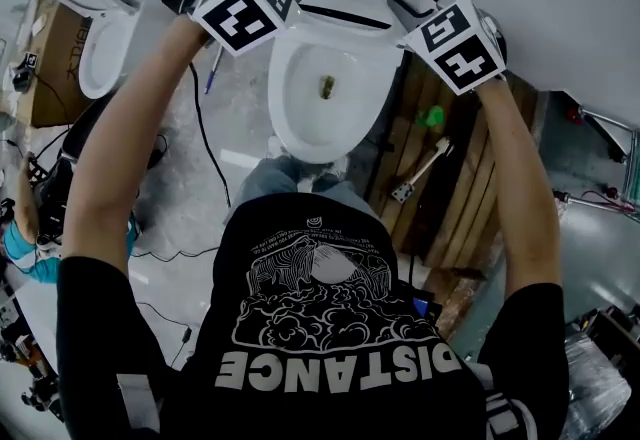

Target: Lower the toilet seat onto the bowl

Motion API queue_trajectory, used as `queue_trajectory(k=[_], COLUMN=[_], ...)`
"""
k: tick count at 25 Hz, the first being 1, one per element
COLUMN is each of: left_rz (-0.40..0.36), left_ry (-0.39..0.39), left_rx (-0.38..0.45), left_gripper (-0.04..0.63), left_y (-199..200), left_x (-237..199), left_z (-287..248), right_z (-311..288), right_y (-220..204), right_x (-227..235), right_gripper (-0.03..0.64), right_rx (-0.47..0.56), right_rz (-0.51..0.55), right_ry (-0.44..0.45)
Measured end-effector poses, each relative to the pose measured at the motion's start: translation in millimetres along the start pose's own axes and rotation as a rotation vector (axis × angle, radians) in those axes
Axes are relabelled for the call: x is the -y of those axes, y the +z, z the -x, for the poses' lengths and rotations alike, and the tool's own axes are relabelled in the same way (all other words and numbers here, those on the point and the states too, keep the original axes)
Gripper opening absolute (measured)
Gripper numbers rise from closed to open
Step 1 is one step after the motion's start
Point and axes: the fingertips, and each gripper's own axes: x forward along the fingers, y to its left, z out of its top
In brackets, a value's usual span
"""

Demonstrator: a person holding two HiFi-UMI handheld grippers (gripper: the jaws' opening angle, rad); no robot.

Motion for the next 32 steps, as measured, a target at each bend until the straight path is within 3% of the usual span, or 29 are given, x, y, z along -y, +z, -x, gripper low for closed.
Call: queue_trajectory(k=[9,32], left_rz=[-0.086,-0.281], left_ry=[-0.018,-0.145], left_rx=[-0.016,0.061], left_gripper=[0.137,0.132], left_y=[-14.4,-64.7], left_x=[29.3,134.2], left_z=[14.7,42.5], right_z=[10.1,23.1], right_y=[-1.3,-27.6], right_x=[-31.7,-143.2], right_gripper=[0.13,0.124], right_rx=[-0.026,-0.197], right_rz=[0.051,0.148], right_ry=[-0.047,-0.115])
